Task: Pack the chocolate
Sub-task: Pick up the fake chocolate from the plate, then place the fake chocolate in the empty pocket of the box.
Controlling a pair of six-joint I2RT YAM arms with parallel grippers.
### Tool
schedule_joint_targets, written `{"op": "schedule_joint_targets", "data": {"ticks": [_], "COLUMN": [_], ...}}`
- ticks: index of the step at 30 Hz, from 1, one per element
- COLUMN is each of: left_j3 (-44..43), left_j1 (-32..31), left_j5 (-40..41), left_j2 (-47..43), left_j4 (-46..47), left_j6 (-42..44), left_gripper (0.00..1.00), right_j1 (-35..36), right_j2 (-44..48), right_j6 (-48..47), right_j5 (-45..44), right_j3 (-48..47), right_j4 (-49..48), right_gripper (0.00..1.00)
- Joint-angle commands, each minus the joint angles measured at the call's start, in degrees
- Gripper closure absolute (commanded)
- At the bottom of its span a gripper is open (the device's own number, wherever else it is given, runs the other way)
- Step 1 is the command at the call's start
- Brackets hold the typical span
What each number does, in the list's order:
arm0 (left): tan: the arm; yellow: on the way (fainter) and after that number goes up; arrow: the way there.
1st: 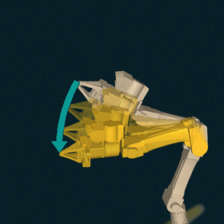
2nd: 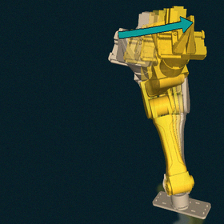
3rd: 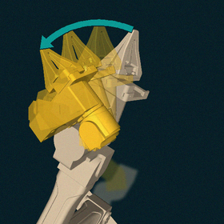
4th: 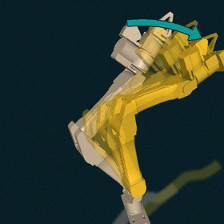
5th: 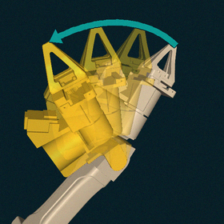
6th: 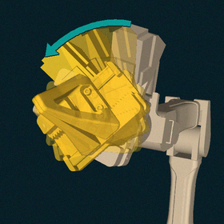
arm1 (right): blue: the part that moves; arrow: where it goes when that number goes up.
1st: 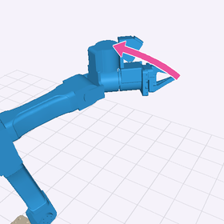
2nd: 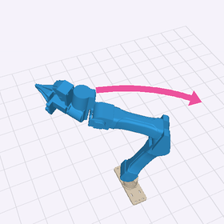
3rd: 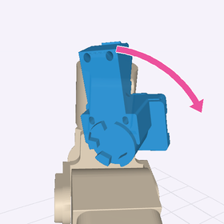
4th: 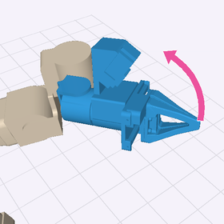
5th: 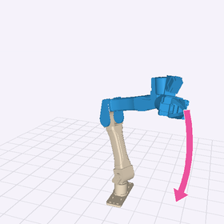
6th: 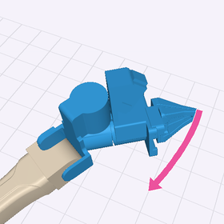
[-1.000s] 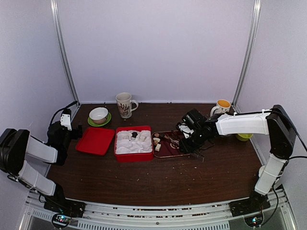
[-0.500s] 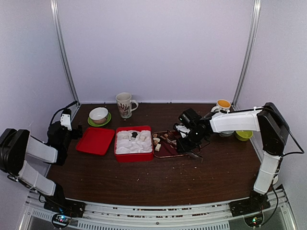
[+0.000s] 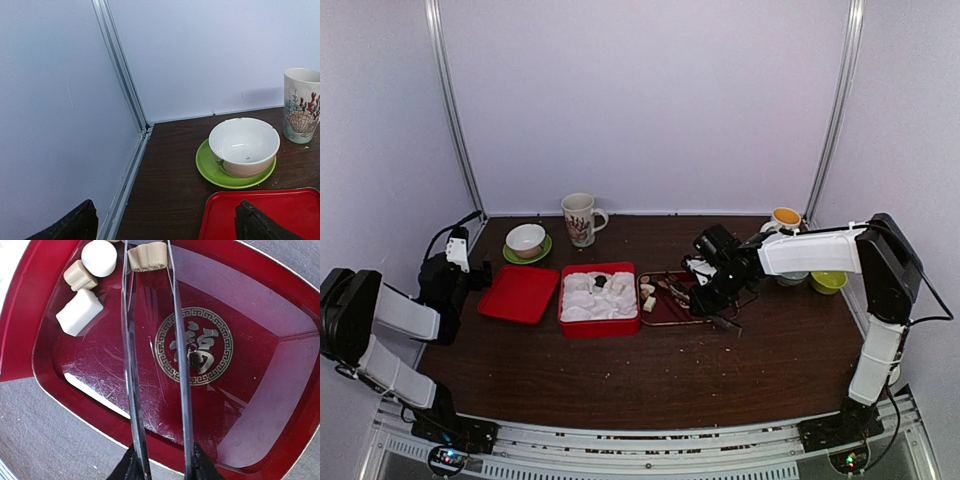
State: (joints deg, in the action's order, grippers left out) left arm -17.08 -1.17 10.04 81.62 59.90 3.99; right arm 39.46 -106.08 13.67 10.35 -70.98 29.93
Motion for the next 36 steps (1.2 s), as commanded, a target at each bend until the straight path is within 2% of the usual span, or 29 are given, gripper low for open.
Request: {"op": "schedule_joint_targets", "data": {"ticks": [1, 18, 36], "left_j3": [0.2, 0.1, 0.0], "left_j1": [0.3, 0.3, 0.4], "left_j5": [-0.6, -0.5, -0.6], "left_j2": [-0.1, -0.1, -0.1], "left_j4": [2.0, 1.9, 1.9], "left_j6": [0.3, 0.3, 0.3], "left_gripper": [0.02, 0.02, 0.02], "right_j1": [-0.4, -0.4, 0.0], "right_j2": [3.4, 9.6, 15.3], "right_j6": [0.2, -1.1, -2.3], "right_j5": [-0.5, 1.4, 7.5], "right_j3": [1.3, 6.0, 9.8], "right_j4": [-2.3, -4.6, -9.5], "right_gripper": [0.7, 0.73, 0.73]}}
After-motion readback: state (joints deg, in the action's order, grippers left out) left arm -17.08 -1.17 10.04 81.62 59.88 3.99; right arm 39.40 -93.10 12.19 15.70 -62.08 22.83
